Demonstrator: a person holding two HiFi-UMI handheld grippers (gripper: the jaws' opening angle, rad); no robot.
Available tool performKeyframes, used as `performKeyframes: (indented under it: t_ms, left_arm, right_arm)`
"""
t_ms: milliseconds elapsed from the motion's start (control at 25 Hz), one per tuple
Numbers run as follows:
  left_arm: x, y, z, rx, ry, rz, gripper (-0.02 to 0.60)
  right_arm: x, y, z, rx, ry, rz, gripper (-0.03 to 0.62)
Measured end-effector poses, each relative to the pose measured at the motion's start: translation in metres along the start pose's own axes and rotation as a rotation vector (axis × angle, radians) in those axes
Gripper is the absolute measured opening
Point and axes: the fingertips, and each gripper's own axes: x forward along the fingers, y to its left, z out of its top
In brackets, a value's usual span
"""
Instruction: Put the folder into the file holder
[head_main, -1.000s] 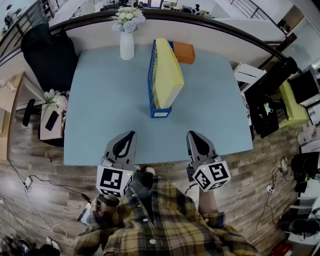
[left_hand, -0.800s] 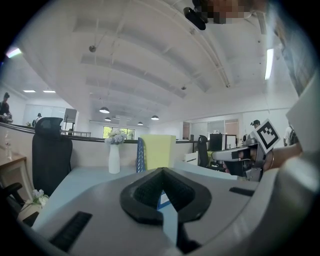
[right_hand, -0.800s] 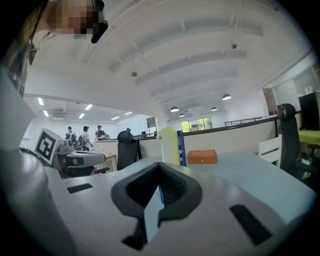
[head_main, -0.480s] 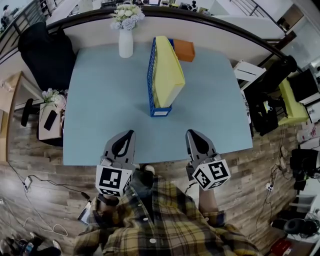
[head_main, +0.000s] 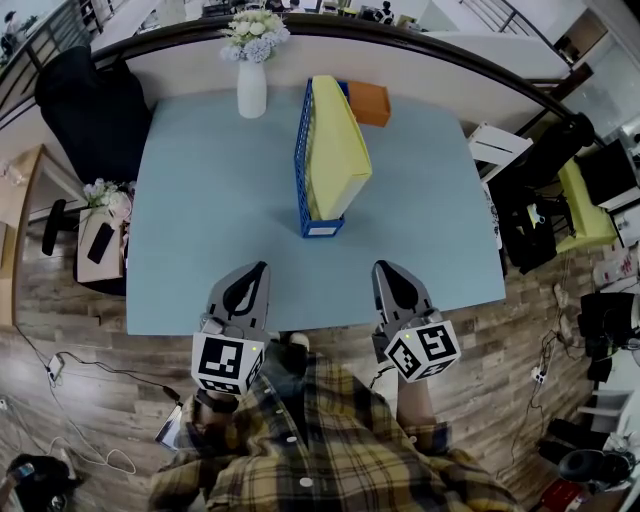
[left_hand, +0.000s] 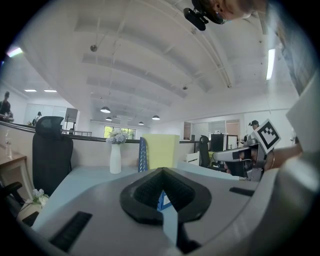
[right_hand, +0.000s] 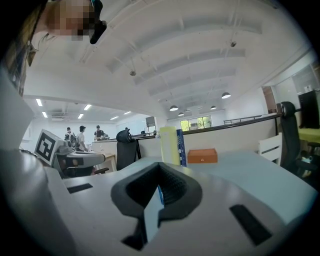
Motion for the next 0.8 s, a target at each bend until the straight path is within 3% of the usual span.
performKeyframes:
  t_ms: [800]
  left_arm:
    - [0.0101,0.0035,-0.0036,-0.017,0.008,-0.03,-0.006]
  right_arm:
    - [0.0087,-0.0083,-0.0032,-0.015,0.021,-0.023,0.001]
